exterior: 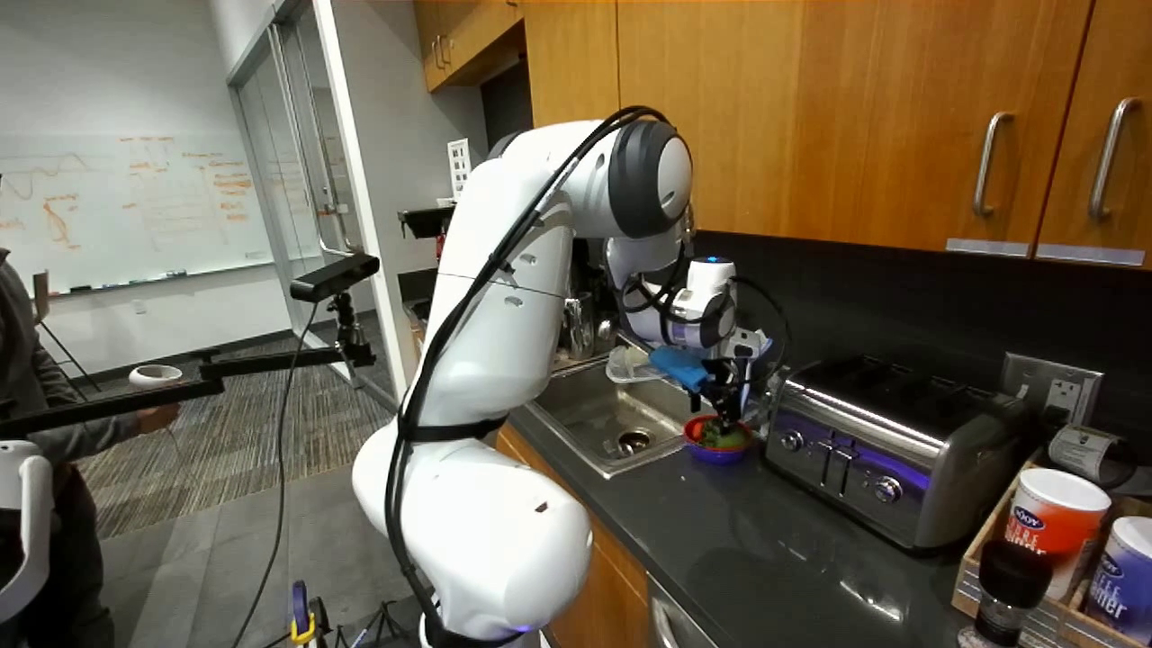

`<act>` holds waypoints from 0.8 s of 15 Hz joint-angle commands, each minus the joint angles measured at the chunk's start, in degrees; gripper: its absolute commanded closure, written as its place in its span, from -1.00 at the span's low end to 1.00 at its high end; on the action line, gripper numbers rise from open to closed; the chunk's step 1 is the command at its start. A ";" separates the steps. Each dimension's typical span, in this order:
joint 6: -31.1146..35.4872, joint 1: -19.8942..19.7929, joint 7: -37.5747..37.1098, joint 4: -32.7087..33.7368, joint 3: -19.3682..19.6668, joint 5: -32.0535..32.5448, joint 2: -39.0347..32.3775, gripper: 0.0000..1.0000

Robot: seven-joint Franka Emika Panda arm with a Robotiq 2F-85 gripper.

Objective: Put the bell pepper on the counter

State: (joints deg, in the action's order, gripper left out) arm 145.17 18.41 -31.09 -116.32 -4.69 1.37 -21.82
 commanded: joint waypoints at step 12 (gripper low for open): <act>3.03 2.01 -3.95 0.42 2.78 3.99 -1.48 -0.39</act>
State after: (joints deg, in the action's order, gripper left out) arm 147.44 19.40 -33.25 -116.30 -3.17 3.73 -23.12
